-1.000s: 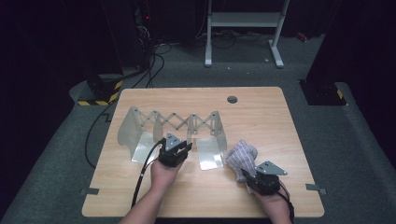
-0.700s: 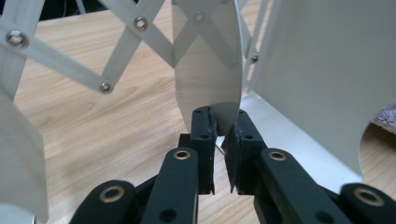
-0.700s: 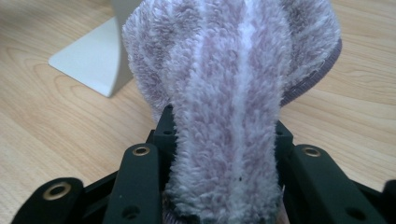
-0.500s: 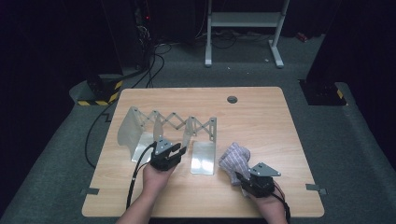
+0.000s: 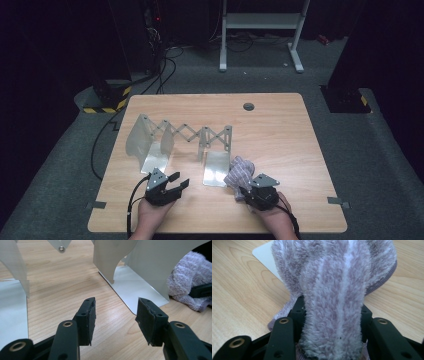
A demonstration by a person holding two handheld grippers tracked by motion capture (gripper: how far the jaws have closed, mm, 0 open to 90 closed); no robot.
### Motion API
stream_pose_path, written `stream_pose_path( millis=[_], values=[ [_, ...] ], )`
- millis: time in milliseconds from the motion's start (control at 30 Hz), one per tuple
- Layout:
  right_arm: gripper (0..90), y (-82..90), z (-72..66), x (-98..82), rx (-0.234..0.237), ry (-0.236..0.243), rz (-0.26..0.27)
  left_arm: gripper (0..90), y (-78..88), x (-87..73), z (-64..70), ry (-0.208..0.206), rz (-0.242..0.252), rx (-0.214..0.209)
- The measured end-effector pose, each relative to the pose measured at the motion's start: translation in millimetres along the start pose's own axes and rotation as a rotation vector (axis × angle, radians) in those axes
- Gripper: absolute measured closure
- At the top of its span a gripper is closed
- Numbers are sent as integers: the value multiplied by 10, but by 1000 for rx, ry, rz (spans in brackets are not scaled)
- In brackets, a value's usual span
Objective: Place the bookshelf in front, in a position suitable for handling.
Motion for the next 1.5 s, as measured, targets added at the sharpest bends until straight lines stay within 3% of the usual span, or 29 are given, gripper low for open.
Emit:
stream_pose_path(
  millis=[233,333,467,833,900,1100,1233,1333,1500],
  values=[
    [579,-51,-3,33,5,-11,16,490,-55,-38,-4,-9,-20,-15],
    [594,-19,-25,66,9,-12,47,490,-67,-44,-2,-9,-28,-21],
    [596,65,-66,157,17,0,107,498,-73,-61,11,-38,-40,-33],
    [596,364,-115,461,15,23,264,492,-47,-31,54,-105,-20,-30],
    [597,403,-115,512,21,16,284,525,-38,-29,57,-122,-11,-35],
    [598,516,-142,718,25,17,349,457,-38,-21,56,-89,-13,-57],
    [598,546,-168,800,24,13,391,452,-41,-26,62,-91,-19,-54],
    [599,510,-172,746,21,9,386,453,-45,-28,62,-84,-24,-54],
    [599,330,-152,547,23,7,283,455,-48,-27,63,-79,-25,-49]
  ],
)
Point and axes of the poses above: each handheld gripper's, and its own axes: y roughly backward along the jaws, x roughly out of its top, z roughly to its right, the point moved 2 cm from there along -y, roughly forward along the jaws, and after that the axes turned 9 degrees about z, right-handed, at the moved point
